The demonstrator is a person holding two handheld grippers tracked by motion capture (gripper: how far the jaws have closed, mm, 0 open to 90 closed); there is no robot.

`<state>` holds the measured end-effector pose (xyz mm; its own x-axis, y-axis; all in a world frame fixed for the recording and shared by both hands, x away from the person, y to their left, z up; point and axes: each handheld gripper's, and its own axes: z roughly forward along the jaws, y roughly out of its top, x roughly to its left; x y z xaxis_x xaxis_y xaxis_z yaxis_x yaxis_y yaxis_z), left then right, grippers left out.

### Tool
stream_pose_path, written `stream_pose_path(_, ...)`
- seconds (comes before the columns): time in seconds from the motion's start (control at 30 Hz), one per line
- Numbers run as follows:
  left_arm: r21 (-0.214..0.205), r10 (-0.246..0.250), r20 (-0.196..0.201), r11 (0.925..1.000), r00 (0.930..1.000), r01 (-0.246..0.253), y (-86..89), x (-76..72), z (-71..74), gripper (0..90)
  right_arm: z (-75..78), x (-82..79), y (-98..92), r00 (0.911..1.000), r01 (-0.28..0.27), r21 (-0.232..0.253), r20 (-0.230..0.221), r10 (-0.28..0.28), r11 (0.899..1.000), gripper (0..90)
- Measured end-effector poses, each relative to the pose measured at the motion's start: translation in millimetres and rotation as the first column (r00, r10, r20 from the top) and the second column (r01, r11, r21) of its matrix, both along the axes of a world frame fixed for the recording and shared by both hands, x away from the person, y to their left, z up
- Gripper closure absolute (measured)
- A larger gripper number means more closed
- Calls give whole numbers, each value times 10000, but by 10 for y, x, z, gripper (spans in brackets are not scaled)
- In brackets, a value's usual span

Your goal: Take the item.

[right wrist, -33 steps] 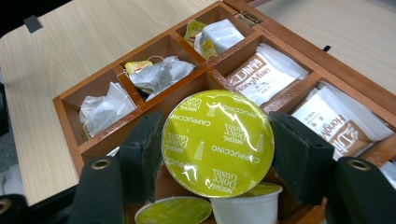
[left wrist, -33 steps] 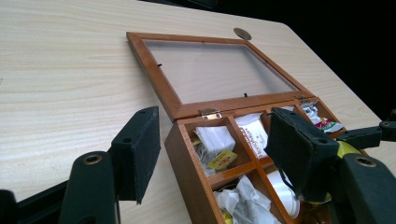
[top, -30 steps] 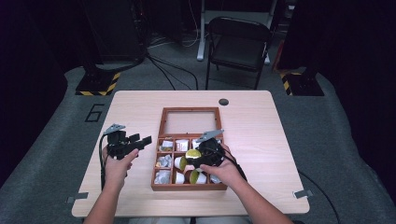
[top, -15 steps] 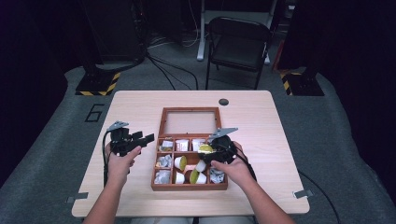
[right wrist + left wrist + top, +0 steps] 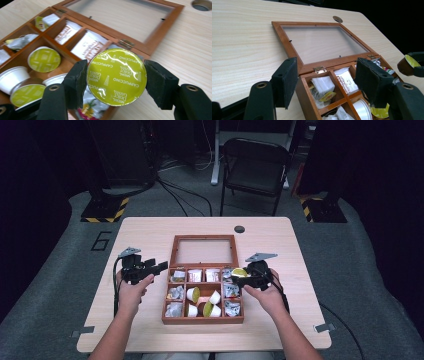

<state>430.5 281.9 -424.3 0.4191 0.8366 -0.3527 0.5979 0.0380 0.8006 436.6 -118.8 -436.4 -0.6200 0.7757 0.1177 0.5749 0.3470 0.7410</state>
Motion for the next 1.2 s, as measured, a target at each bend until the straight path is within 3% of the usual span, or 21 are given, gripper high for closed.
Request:
stream_pose_path(0.13,-47,10,-28,10000,10000,-11,5,4,0,348,-12,26,-103,9995,325,16,-15,-325,9995,373)
stream_pose_path(0.23,-81,58,-51,10000,10000,-58,11,9,-2,349,-41,51,-235,9957,921,-267,165,-917,9954,372)
stream_pose_path(0.37,-52,63,-60,10000,10000,-64,17,10,-2,348,-83,89,-369,9908,1348,-229,150,-1345,9906,373)
stream_pose_path(0.5,-69,75,-59,9999,10000,-75,20,9,-1,348,-110,124,-464,9875,1574,-311,100,-1572,9870,373)
stream_pose_path(0.63,-122,111,-82,9999,9999,-112,30,9,-3,348,-143,157,-598,9801,1986,-178,33,-1986,9799,373)
stream_pose_path(0.87,-162,151,-76,9998,9999,-152,46,6,1,349,-240,206,-758,9672,2539,-519,129,-2535,9658,373)
stream_pose_path(1.2,-193,159,-100,9997,9998,-161,54,14,-4,348,-357,252,-903,9462,3209,-847,-137,-3232,9433,373)
